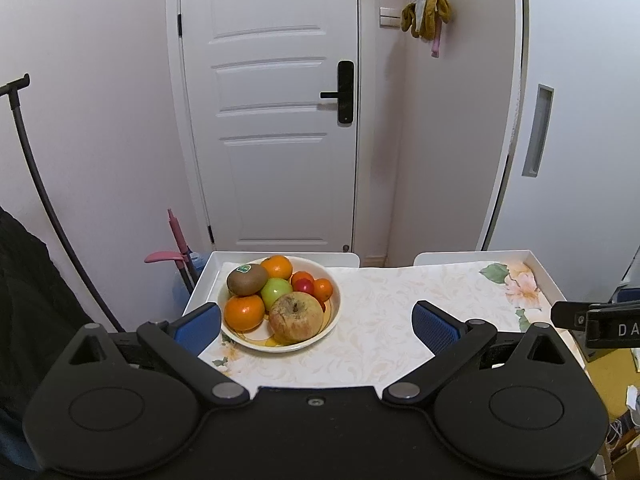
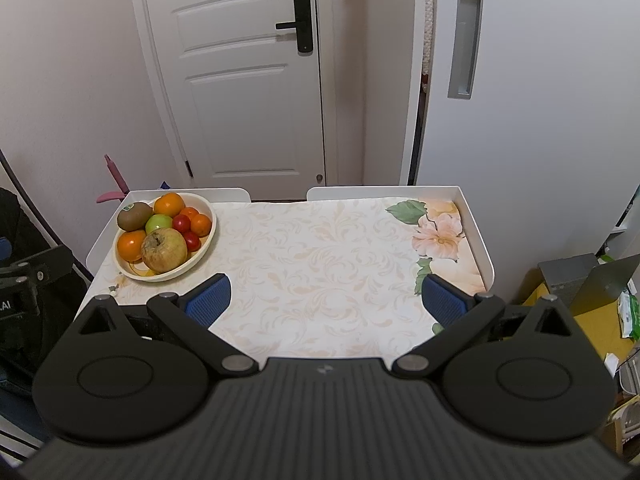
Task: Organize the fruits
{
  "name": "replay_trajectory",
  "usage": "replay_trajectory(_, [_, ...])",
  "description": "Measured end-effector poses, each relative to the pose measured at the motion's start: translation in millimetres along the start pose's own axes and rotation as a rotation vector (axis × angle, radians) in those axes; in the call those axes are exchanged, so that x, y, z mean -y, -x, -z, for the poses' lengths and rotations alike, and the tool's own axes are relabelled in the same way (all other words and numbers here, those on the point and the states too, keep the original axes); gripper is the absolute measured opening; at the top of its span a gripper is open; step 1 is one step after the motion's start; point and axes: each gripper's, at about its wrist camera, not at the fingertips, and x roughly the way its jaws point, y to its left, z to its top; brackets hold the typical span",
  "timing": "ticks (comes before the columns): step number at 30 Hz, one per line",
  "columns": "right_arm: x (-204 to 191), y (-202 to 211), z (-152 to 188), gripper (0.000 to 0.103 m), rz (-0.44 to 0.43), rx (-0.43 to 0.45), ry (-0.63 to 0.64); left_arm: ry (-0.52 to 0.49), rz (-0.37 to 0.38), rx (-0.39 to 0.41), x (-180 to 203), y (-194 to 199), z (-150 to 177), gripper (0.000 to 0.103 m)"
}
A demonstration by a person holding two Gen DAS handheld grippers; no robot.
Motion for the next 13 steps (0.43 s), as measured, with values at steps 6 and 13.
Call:
replay_trajectory(6, [-0.3,-2.7,-0.8,0.103,-0.009,-0.010,-0.001,-0.016,-0.010,0.009,0.9,-0.2,1.6,0.103])
replay_trajectory(13, [-1.8,-8.1,-2.6,0.103,-0.014,-0.019,-0.004,-0.032,-0.008,0.011,0.6,-4.1,1.6,0.103])
